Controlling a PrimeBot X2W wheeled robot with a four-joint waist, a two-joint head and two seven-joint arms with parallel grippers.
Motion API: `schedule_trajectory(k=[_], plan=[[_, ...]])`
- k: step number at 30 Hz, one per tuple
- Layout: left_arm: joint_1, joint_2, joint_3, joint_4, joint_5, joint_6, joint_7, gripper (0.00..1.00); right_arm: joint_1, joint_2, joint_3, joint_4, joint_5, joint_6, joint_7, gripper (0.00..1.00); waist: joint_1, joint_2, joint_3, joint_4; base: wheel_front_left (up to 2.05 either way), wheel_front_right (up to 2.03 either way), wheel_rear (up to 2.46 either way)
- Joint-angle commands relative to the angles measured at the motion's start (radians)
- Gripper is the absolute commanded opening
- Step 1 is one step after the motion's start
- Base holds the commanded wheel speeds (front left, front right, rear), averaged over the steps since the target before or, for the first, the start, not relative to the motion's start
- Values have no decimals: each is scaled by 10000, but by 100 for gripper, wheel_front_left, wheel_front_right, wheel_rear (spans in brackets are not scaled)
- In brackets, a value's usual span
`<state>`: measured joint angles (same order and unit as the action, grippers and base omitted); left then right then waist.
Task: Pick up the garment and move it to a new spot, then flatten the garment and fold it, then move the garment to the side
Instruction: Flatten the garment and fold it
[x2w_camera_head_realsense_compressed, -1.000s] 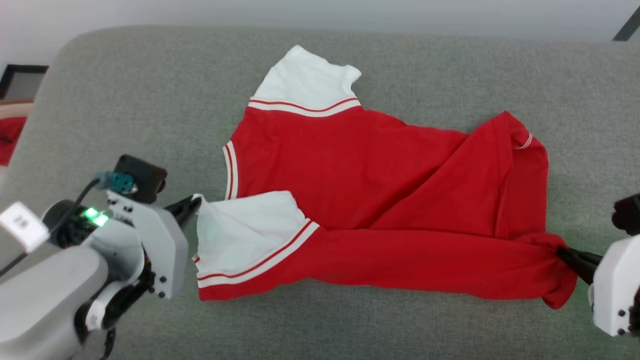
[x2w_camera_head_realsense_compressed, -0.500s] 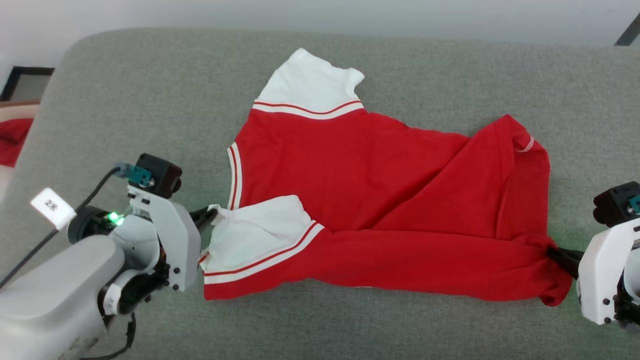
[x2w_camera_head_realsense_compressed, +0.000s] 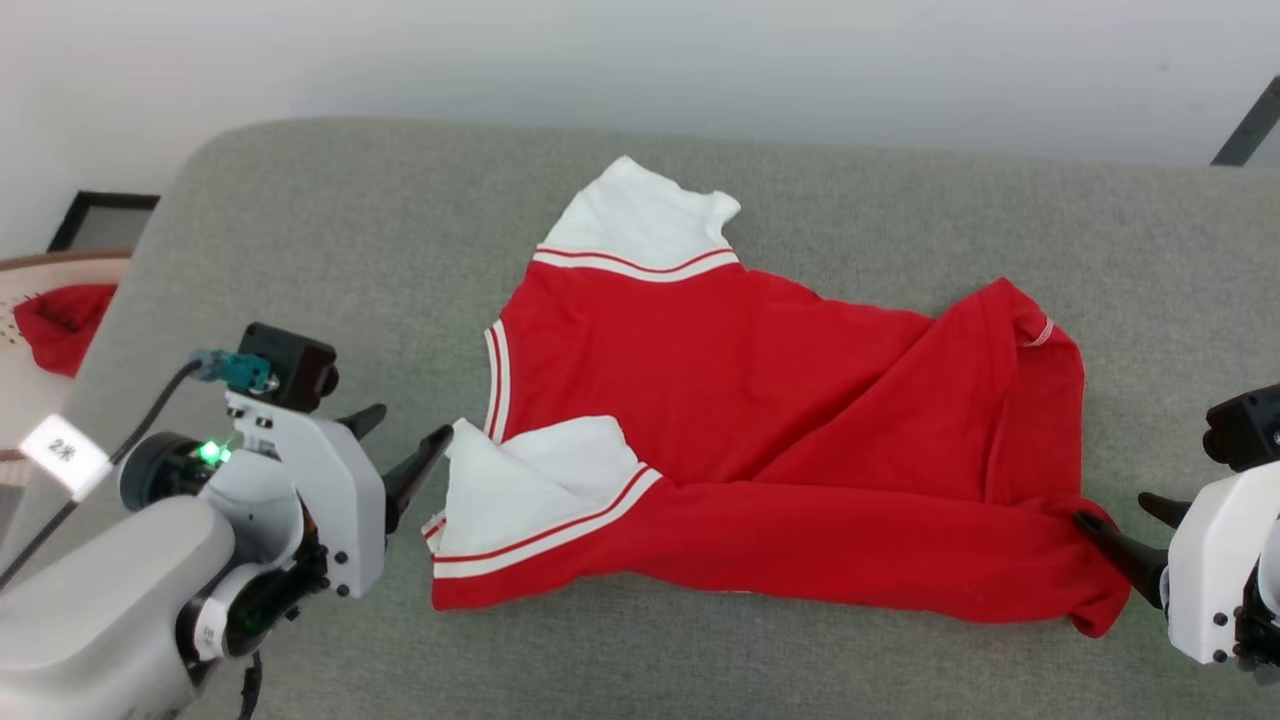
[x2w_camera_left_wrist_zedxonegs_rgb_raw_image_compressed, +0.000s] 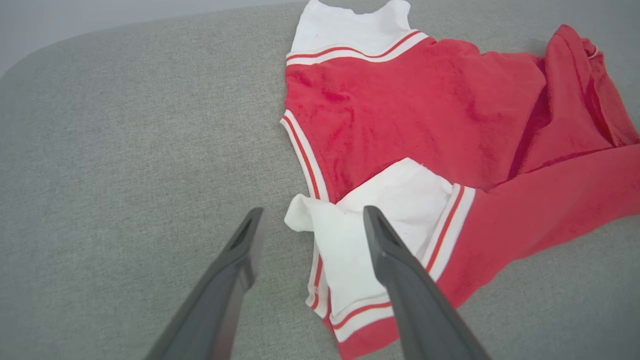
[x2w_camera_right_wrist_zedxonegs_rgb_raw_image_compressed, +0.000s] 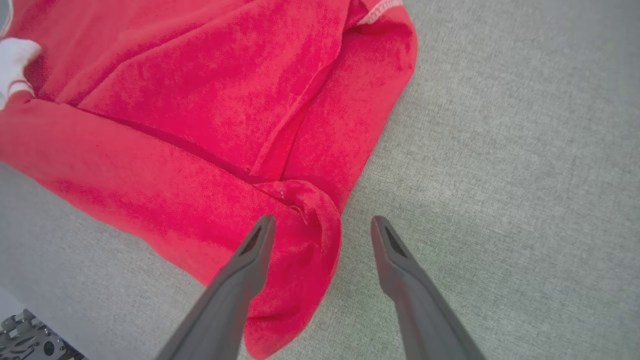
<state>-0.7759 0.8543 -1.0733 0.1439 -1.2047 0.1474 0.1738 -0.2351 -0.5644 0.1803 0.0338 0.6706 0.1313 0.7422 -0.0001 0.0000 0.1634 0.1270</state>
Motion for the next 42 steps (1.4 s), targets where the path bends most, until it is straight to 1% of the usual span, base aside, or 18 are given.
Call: schedule_trajectory(k=[1,7,13,17,21,24,27,32,34,39,42], plan=[[127,63,30,-67,-15,80,-57,100,123,33,-38,-56,-19,-11,-83,100,1,0,-213,63,0,0,0],[545,491,271,-1047,-152,675,-463,100,473,74,-221,-584,-239,-11,-942,100,1,0,-539,162,0,0,0],[1051,1020,435,-2195,-377,1409,-604,100,868,248,-312,-1391,-640,-11,-2063,100,1,0,-742,197,0,0,0],[1389,1374,660,-2879,-776,1899,-687,100,1174,421,-386,-1866,-1061,-11,-2854,100,1,0,-822,152,0,0,0],[1655,1671,870,-3392,-1491,2322,-345,100,1523,730,-567,-2226,-1275,-11,-3429,100,1,0,-840,-10,0,0,0],[1655,1816,1014,-3572,-2069,2527,142,100,1752,1017,-753,-2456,-1377,-11,-3558,100,1,0,-823,-222,0,0,0],[1512,1944,982,-3585,-2568,2682,928,100,1950,1276,-989,-2630,-1423,-11,-3563,100,1,0,-783,-459,0,0,0],[1264,1805,828,-3221,-3258,2805,2225,100,2216,1563,-1291,-2776,-1403,-11,-3499,100,1,0,-708,-847,0,0,0],[1178,1742,682,-2957,-3337,2864,2701,100,2314,1683,-1376,-2854,-1431,-11,-3462,100,1,0,-671,-1001,0,0,0],[1188,1453,476,-1952,-3589,2767,3233,100,2547,2035,-1648,-3092,-1541,-11,-3358,100,1,0,-503,-1351,0,0,0],[1288,1255,424,-1312,-3689,2553,3340,100,2687,2170,-1758,-3209,-1519,-11,-3302,100,1,0,-348,-1530,0,0,0]])
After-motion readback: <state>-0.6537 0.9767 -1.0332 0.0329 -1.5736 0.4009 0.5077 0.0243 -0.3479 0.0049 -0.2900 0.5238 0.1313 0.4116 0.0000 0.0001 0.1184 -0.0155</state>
